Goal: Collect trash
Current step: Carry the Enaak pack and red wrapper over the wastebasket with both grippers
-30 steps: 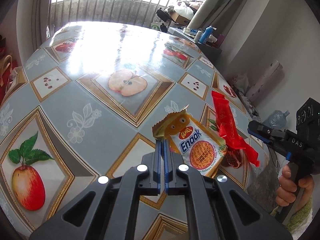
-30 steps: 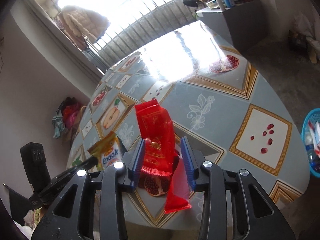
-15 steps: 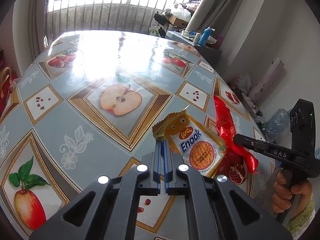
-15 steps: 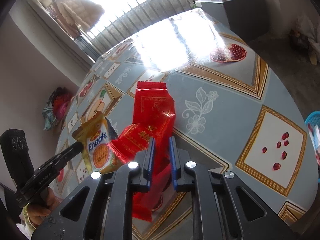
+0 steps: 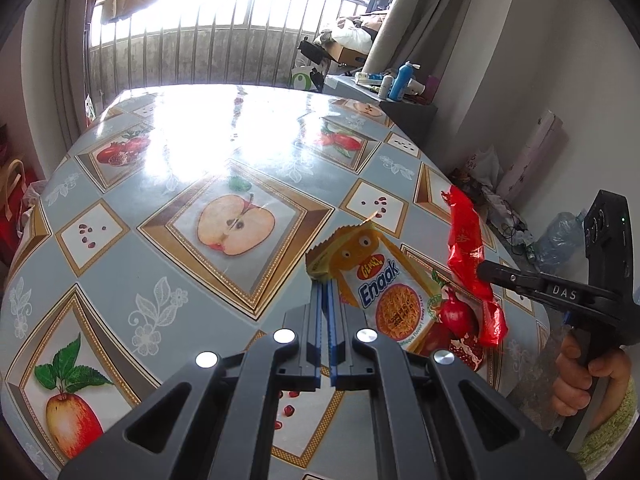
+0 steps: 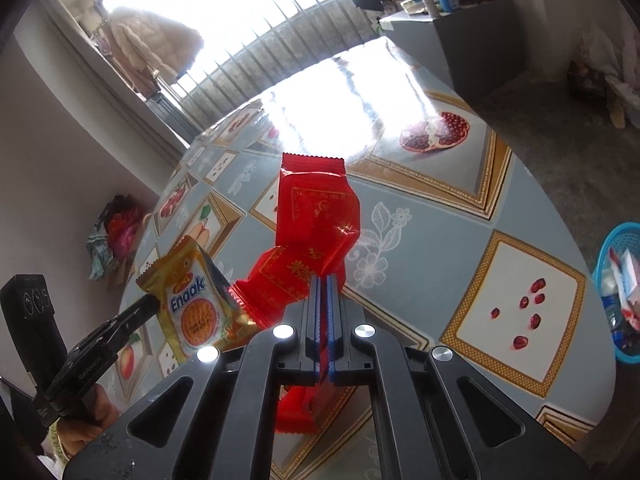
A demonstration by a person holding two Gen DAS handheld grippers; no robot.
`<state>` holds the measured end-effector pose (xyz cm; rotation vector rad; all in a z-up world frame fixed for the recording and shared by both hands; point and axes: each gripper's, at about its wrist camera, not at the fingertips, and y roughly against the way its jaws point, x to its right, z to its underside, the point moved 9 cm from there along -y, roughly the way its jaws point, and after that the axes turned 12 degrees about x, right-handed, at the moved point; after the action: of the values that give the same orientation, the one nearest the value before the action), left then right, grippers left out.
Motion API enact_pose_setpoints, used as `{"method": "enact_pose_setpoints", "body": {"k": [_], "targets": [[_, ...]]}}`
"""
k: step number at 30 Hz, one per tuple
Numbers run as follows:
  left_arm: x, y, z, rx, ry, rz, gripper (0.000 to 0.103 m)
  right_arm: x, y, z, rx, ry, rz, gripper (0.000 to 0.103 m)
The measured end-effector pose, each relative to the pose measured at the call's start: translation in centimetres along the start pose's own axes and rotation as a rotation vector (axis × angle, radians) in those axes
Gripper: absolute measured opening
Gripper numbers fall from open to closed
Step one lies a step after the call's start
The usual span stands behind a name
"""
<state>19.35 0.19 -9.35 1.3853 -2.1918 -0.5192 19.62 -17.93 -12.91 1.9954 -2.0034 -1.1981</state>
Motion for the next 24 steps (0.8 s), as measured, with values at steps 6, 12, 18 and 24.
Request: {"method": "enact_pose_setpoints", "body": {"k": [6,12,18,24], "targets": [[1.3,0.9,-1.8,0.036,-0.01,0.033,0.002,1.6,3.3,-2.5,0.09,-0.045,0.003,0.0],[5.3,1.4,-5.4,0.095,-0.036,0.136,0.002,5.7,9.6,-5.9,0.248,-0.097,0.082,0.0],[14.5,-0.6,-8.3,0.079,-0.129,0.31,0.002,14.1,17.1,-7.0,0.407,-0.212,0.251,0.0],[26.6,-4.6,-7.5,-0.026,-0.247,0.481,0.002,23.5,22.4,-4.7,0.48,-0.344,0.447,0.0]]}}
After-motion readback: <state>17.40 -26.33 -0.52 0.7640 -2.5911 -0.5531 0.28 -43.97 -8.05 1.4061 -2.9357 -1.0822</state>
